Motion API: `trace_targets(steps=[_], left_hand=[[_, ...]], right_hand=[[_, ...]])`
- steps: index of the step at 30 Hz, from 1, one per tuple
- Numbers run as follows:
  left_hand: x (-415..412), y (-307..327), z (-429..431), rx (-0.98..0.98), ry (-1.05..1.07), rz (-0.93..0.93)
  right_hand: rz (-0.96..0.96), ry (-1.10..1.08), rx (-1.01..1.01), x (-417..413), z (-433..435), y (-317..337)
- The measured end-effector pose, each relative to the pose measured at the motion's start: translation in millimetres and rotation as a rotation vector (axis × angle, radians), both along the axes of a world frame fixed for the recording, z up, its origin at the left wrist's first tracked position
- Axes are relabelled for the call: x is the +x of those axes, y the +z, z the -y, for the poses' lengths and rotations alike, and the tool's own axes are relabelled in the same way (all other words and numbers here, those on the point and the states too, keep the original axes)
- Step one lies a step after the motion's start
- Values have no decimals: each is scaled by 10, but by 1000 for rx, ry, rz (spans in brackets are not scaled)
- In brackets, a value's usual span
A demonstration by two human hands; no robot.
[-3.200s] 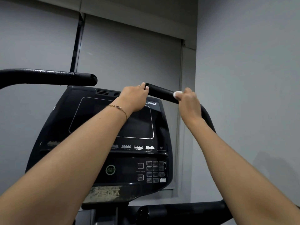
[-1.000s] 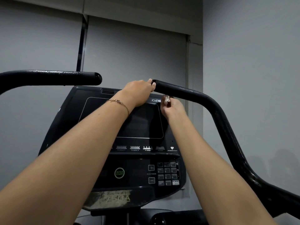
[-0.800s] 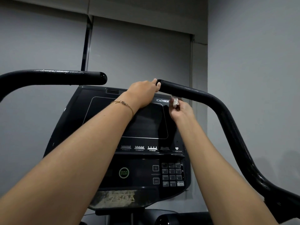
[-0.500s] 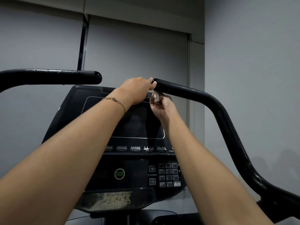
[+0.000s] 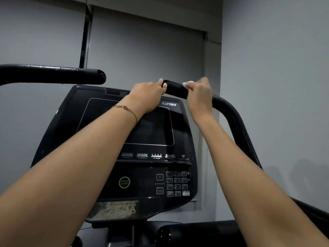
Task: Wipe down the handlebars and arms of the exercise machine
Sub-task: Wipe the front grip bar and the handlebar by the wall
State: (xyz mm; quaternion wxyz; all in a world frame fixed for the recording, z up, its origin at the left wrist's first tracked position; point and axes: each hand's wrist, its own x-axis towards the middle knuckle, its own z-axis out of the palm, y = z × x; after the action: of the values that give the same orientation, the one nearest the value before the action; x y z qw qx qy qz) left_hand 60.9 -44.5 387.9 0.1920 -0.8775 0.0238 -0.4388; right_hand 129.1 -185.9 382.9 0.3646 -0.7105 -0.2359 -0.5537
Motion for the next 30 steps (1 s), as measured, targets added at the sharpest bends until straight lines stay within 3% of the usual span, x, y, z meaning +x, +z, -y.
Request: trace_targets(steps=[3, 6, 9, 14, 19, 24, 30], left_hand=[[-12, -12, 9, -17, 1, -2], [-11, -21, 20, -28, -2, 0], [8, -21, 31, -32, -11, 4], [9, -20, -46, -63, -52, 1], [29, -13, -41, -54, -55, 5], [3, -8, -53, -46, -49, 6], [-24, 3, 22, -29, -6, 5]], right_hand=[[65, -98, -150, 1, -148, 17], [131, -136, -51, 0, -17, -54], [61, -186, -47, -34, -50, 95], [87, -76, -225, -99, -132, 216], [96, -177, -229, -31, -41, 249], [222, -136, -316, -57, -156, 83], [137, -198, -175, -27, -106, 154]])
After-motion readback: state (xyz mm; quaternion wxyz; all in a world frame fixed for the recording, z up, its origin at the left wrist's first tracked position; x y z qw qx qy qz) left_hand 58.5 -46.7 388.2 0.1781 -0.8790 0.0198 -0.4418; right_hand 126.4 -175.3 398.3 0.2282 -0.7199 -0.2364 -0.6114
